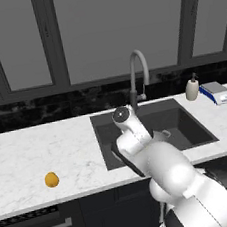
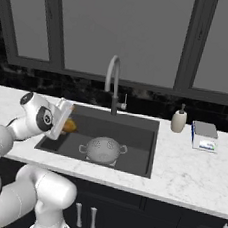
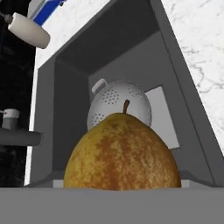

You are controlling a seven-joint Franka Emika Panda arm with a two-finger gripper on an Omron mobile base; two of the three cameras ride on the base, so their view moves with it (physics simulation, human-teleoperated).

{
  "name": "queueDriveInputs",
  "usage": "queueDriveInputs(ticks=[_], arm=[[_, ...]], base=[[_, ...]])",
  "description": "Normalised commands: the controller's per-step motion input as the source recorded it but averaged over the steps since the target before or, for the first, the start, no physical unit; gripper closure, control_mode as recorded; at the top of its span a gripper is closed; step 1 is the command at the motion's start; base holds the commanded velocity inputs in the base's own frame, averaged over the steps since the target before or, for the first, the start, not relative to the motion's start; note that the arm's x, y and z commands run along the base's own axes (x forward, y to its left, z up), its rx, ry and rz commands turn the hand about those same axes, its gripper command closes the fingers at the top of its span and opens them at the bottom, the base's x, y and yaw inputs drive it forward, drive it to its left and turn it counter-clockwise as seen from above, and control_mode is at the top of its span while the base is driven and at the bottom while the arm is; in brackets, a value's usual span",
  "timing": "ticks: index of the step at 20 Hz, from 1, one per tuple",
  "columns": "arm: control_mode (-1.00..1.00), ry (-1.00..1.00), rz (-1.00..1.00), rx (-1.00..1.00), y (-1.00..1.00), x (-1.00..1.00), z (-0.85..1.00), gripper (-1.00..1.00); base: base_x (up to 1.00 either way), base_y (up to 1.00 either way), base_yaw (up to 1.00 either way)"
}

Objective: Put the colander in the sink, put the pear, mango in the colander, and turn on the sink faucet and pour water over the colander.

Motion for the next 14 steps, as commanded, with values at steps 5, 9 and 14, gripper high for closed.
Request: queueDriveInputs(ticks=[5, 9, 14], arm=[[-1.00, 0.16, -0.02, 0.11, 0.00, 0.48, 0.00, 1.00], [-1.00, 0.06, -0.07, 0.01, 0.19, 0.30, -0.06, 1.00], [-1.00, 0.01, -0.12, -0.08, 0.10, 0.15, -0.38, 1.00]], base=[[0.00, 0.00, 0.00], [0.00, 0.00, 0.00], [0.00, 0.00, 0.00]])
